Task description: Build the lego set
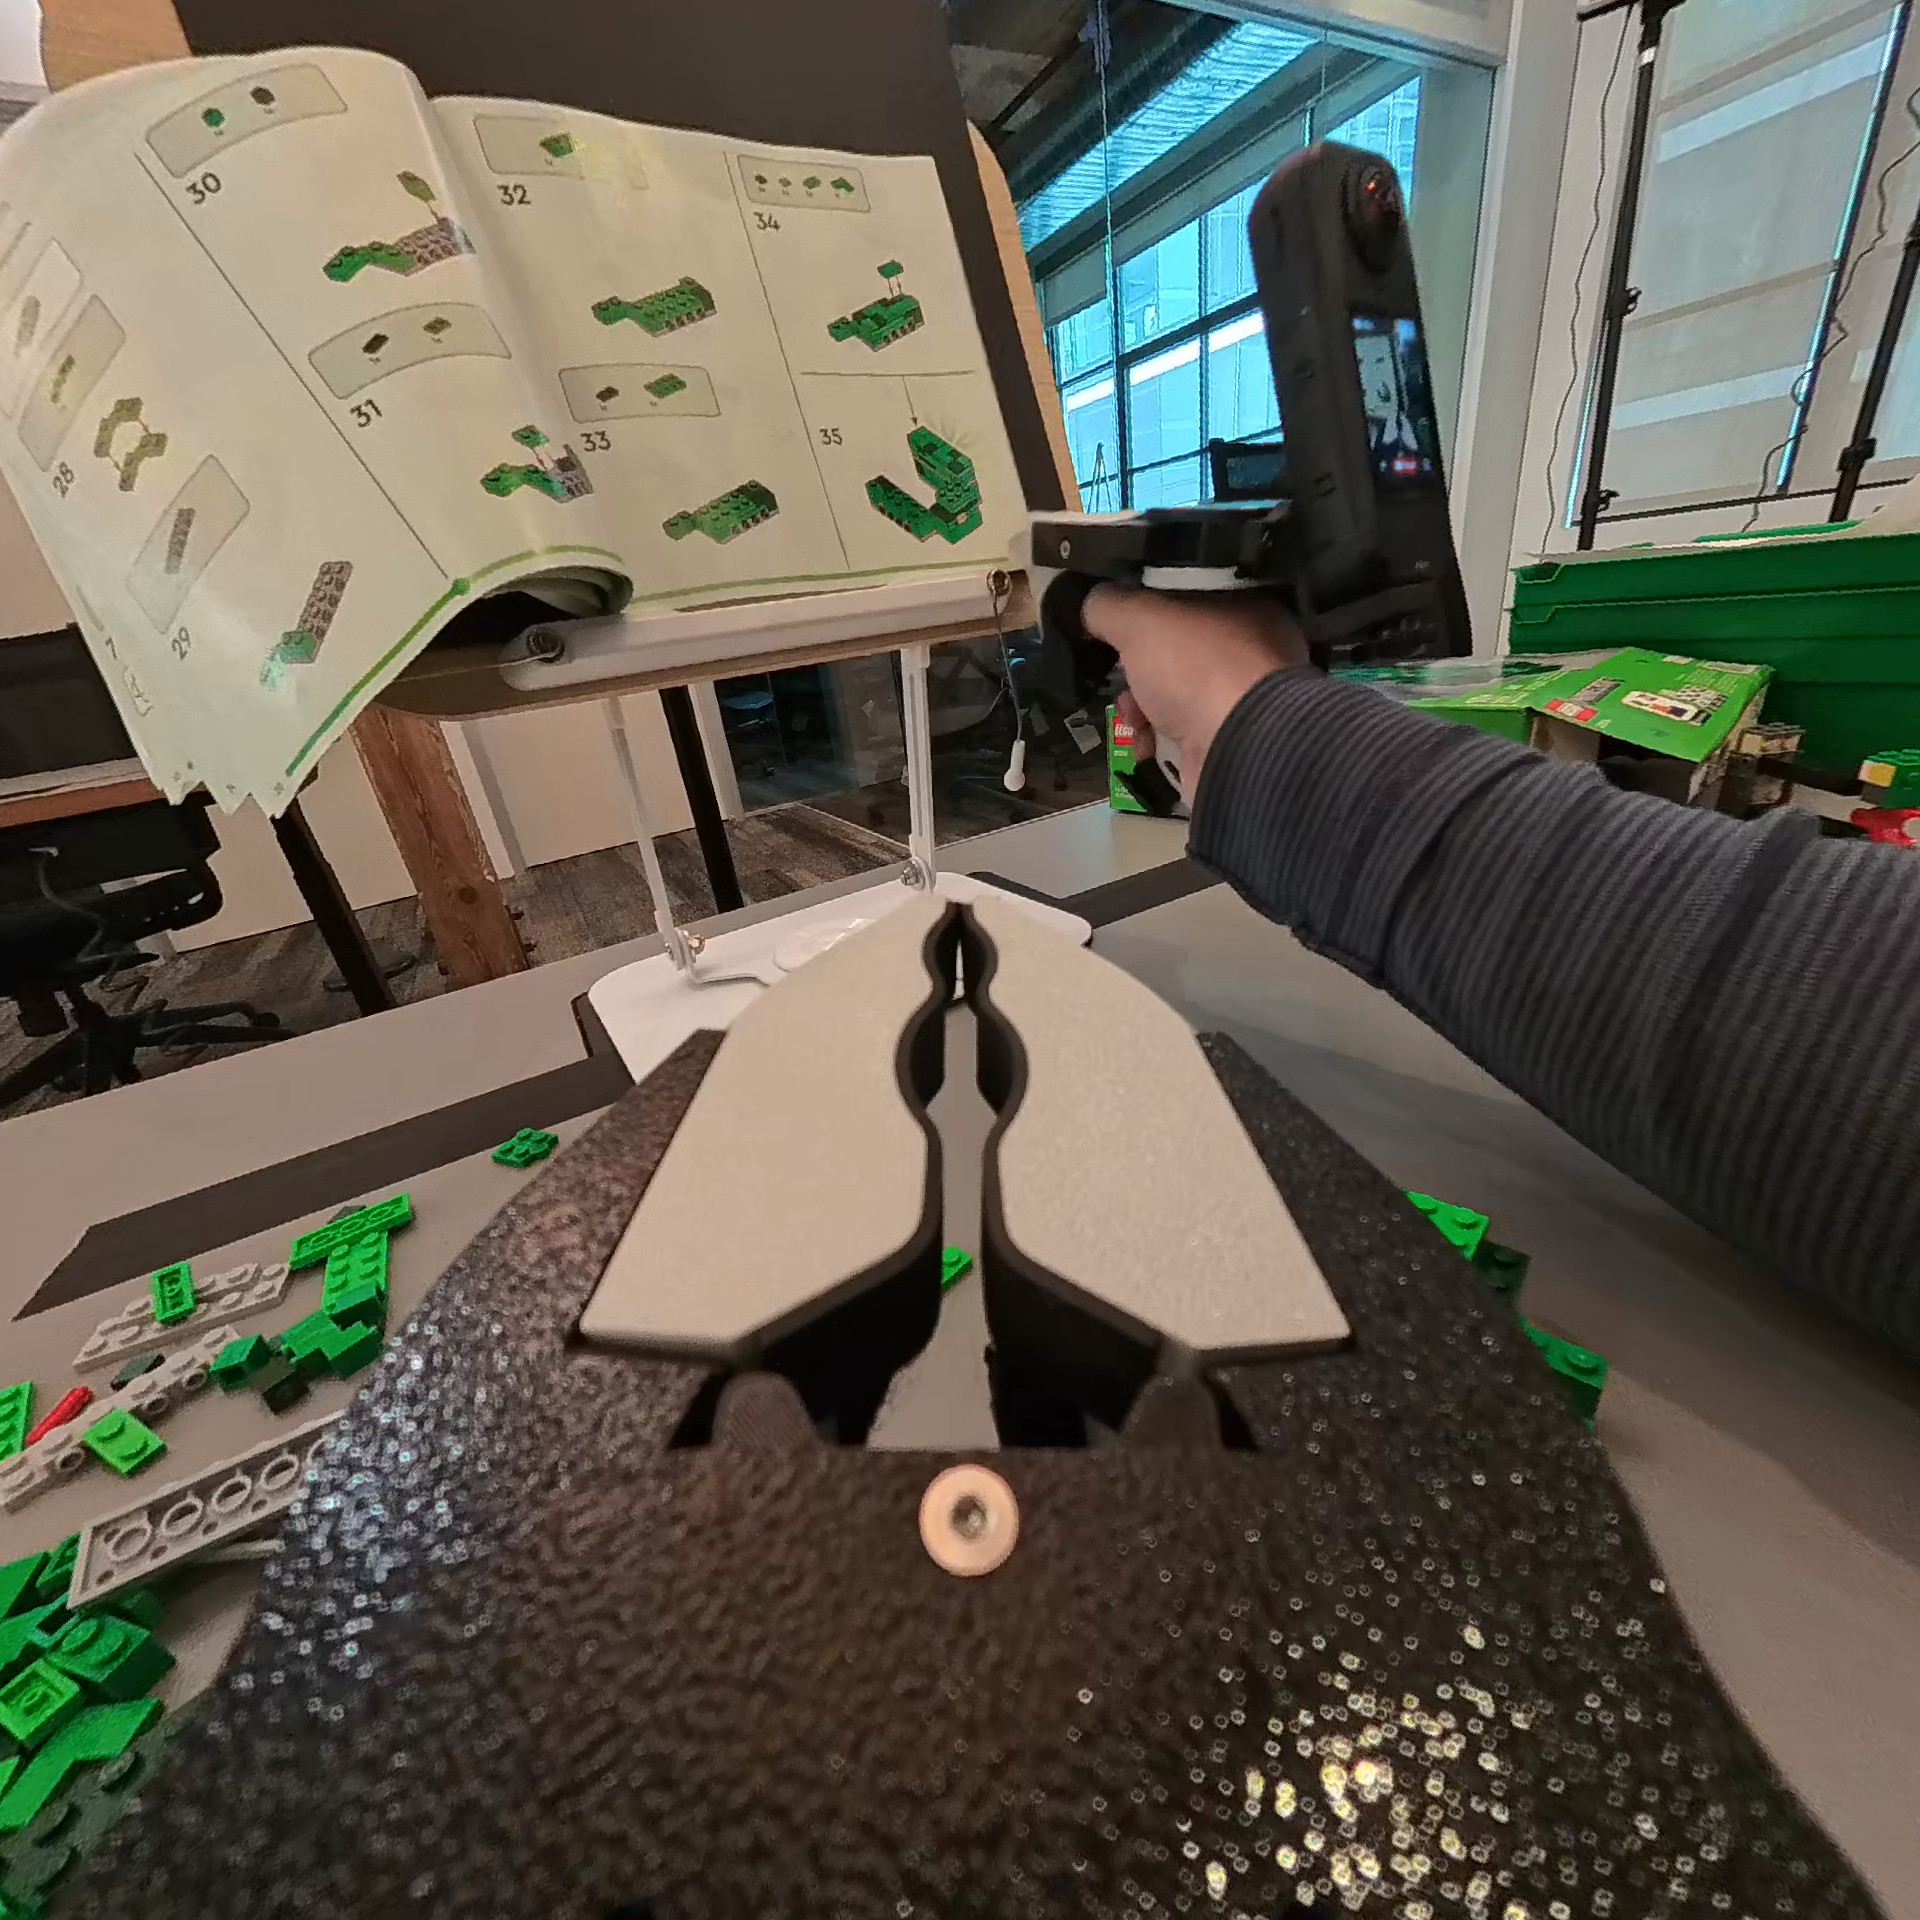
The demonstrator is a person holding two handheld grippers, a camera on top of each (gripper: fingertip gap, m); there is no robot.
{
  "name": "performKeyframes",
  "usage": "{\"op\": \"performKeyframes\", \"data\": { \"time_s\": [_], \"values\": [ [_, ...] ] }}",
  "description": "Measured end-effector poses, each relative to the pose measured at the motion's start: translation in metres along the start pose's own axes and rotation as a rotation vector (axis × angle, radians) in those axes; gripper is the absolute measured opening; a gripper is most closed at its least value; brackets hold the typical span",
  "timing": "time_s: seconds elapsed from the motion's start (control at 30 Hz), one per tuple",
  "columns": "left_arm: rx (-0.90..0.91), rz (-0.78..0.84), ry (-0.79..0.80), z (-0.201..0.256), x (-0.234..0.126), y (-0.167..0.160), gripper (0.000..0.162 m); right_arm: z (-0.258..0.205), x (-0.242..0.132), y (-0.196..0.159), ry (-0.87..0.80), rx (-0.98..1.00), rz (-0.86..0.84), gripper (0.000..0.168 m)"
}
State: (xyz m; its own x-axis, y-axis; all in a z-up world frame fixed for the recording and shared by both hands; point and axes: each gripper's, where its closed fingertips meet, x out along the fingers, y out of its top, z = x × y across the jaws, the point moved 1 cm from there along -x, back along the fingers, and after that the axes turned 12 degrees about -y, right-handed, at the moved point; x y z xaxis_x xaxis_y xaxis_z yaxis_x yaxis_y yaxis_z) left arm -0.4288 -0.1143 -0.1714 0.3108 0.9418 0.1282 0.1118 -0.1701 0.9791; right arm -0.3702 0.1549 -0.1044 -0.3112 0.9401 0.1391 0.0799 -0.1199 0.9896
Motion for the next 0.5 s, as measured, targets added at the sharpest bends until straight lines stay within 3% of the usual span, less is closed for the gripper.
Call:
{"op": "performKeyframes", "data": {
  "time_s": [0.23,0.33,0.43,0.5],
  "values": [
    [0.001,-0.001,-0.004,0.001,0.0,0.0,0.0,-0.006,-0.002,0.0,0.031,0.005,-0.006,0.0],
    [0.001,-0.003,-0.006,0.001,0.0,0.0,0.0,0.007,-0.001,0.001,-0.061,0.028,0.015,0.0],
    [0.0,-0.002,-0.006,0.001,0.0,0.0,0.0,0.016,-0.001,0.003,-0.111,0.056,0.035,0.021],
    [-0.001,-0.001,-0.005,0.001,0.0,0.0,0.0,0.015,0.001,-0.001,-0.096,0.071,0.006,0.023]
  ]
}}
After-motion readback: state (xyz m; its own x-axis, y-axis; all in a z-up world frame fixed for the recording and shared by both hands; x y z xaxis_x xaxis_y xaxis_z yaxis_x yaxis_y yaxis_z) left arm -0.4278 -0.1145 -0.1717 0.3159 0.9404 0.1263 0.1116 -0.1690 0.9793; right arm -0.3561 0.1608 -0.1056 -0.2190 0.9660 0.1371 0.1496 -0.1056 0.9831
